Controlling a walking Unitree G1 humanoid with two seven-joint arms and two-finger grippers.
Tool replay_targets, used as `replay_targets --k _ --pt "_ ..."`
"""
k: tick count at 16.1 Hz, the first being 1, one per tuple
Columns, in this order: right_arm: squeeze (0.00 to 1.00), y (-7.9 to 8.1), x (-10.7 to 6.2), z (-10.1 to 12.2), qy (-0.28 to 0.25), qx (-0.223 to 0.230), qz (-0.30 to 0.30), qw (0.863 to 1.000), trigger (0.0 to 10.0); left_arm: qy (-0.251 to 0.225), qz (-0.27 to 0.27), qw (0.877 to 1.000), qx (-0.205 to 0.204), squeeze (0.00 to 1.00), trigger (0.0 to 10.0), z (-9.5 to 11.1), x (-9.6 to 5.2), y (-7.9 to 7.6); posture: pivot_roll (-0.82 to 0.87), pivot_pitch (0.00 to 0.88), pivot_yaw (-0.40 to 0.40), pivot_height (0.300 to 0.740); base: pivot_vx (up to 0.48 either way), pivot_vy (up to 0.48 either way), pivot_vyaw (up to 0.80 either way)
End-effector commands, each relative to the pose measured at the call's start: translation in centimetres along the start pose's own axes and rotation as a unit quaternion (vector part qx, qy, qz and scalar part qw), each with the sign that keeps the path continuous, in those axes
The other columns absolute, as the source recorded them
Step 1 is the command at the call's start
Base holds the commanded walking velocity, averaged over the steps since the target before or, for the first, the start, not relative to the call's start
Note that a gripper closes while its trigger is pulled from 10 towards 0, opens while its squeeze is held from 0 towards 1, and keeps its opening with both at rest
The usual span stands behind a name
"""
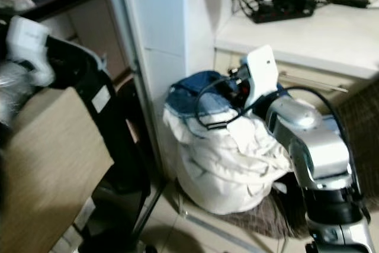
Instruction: Clothes washing
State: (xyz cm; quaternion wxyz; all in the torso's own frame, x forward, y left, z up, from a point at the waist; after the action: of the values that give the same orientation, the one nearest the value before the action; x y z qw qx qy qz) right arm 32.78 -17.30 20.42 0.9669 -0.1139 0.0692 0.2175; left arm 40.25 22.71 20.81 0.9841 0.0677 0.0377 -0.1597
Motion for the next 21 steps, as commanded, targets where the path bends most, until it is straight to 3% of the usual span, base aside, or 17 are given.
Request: replay_targets --k 1,2,3,5,8,10,14,18,21 --pt "1.00 -0.6 0.0 -1.2 0.026 -0.011 -0.016 0.999 10.0 -0.041 -0.050 0.998 0.000 0.00 10.0 1.1 0.3 -2.3 -0.12 0.000 0.093 0.740 0.000 0.000 0.00" --pt "1.00 -1.0 0.0 -2.4 0.048 -0.006 -0.010 0.999 10.0 -0.066 -0.114 0.991 -0.020 0.00 10.0 1.3 0.6 -5.8 -0.12 0.000 0.094 0.740 0.000 0.000 0.00" --pt "1.00 -0.9 -0.1 -2.9 0.057 0.001 0.002 0.998 10.0 -0.072 -0.142 0.987 -0.025 0.00 10.0 1.4 0.6 -7.3 -0.12 0.000 0.094 0.740 0.000 0.000 0.00" --pt "1.00 -1.9 0.5 -5.4 0.085 0.018 0.019 0.996 10.0 -0.070 -0.228 0.971 -0.027 0.00 10.0 0.5 0.4 -13.0 -0.13 0.000 0.101 0.740 0.000 0.000 0.00" --pt "1.00 -2.4 1.5 -6.6 0.084 0.052 0.040 0.994 10.0 -0.059 -0.260 0.964 0.000 0.00 10.0 -0.3 -0.5 -15.6 -0.13 0.000 0.104 0.740 0.000 0.000 0.00" --pt "1.00 -2.4 2.6 -7.7 0.105 0.071 0.055 0.990 10.0 -0.033 -0.304 0.951 0.054 0.00 10.0 -1.8 -1.9 -16.6 -0.12 0.000 0.101 0.740 0.000 0.000 0.00" --pt "1.00 -2.5 4.2 -8.7 0.120 0.066 0.053 0.989 10.0 -0.001 -0.323 0.942 0.088 0.00 10.0 -3.2 -3.5 -16.3 -0.08 0.022 0.101 0.740 0.000 0.000 0.00" --pt "1.00 -2.3 6.0 -9.0 0.115 0.060 0.032 0.991 10.0 -0.004 -0.311 0.947 0.084 0.00 10.0 -2.9 -4.5 -16.5 -0.04 0.075 0.104 0.740 0.000 0.000 0.00" --pt "1.00 -2.3 6.3 -9.9 0.136 0.040 0.012 0.990 10.0 0.001 -0.319 0.944 0.081 0.00 10.0 -3.1 -5.3 -16.8 -0.03 0.091 0.099 0.740 0.000 0.000 0.00"
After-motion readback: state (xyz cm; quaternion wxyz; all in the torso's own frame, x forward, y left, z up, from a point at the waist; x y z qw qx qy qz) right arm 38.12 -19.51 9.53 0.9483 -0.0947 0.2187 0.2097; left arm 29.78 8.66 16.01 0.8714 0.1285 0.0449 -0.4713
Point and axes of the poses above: a point about 5 cm out from each wrist's last joint towards the gripper, its own x axis pointing out of the wrist towards the gripper, its own z axis along the axis of the wrist's last joint, y = z × x, the point moved 2 cm from there along x, pointing out of the wrist towards the gripper, and after that the axes turned 3 degrees about -x, right-handed, at the moved point
